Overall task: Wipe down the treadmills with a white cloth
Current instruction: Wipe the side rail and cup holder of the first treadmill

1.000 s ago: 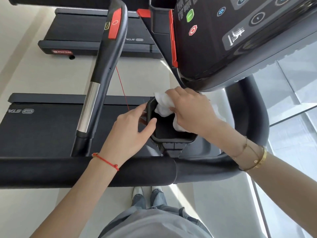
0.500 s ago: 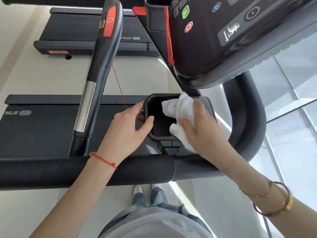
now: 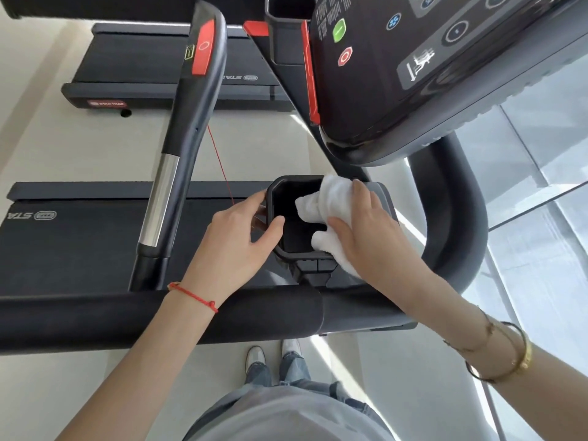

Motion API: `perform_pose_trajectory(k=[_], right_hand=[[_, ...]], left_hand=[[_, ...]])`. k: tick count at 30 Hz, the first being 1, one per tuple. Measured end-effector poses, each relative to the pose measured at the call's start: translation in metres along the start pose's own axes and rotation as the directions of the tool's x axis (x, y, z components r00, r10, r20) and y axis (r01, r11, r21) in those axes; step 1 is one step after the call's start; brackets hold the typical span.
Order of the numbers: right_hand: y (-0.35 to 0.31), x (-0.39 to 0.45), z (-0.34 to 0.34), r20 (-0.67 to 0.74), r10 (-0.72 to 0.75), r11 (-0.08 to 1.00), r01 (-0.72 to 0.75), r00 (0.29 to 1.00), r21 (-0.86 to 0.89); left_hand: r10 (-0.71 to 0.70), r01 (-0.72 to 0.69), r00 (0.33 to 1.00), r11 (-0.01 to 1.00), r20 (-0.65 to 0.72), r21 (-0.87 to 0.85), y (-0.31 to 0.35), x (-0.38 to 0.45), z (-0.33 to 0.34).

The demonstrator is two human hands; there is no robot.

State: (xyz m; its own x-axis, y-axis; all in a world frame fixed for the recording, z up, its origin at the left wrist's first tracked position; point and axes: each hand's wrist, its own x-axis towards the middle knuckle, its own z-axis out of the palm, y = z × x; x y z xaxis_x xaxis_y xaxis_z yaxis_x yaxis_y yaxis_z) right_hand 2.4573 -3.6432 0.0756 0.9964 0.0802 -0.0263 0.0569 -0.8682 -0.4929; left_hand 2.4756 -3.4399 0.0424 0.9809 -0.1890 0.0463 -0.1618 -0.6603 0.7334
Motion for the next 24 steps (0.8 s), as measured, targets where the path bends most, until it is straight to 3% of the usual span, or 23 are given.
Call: perform_pose_trajectory(k=[3,7,13,16,18,21,24], right_hand=[[0.001,0.029,-0.004,0.029,-0.156,0.951,0.158,0.987,-0.265],[-0.005,0.057,0.004,0.081,-0.278,0.779,0.274,0.957,-0.564],[-0.020,0.073,0.012,0.231,-0.435,0.618,0.475,0.870,-0.627],[-0.012,0.065,0.006,0.197,-0.346,0.689,0.391,0.917,-0.610],[-0.001,0.053,0.000,0.111,-0.265,0.793,0.282,0.958,-0.540],[0.006,0.031,-0.006,0.028,-0.104,0.963,0.108,0.994,-0.246],[0.007,0.008,-0.002,0.005,0.026,0.999,-0.026,1.000,-0.036]], left_hand=[[0.002,-0.002,1.000,1.000,0.006,0.004,0.001,0.000,-0.001],[-0.001,0.001,1.000,1.000,0.016,0.007,0.003,0.000,-0.001],[-0.033,0.032,0.999,0.999,0.021,0.035,0.003,0.001,-0.002],[-0.032,0.031,0.999,0.999,0.026,0.012,0.002,0.001,-0.002],[-0.023,0.024,0.999,1.000,0.024,-0.006,0.002,0.001,-0.002],[-0.023,0.024,0.999,1.000,0.022,-0.016,0.002,0.000,-0.002],[-0.021,0.021,1.000,1.000,0.018,-0.021,0.002,0.001,-0.001]])
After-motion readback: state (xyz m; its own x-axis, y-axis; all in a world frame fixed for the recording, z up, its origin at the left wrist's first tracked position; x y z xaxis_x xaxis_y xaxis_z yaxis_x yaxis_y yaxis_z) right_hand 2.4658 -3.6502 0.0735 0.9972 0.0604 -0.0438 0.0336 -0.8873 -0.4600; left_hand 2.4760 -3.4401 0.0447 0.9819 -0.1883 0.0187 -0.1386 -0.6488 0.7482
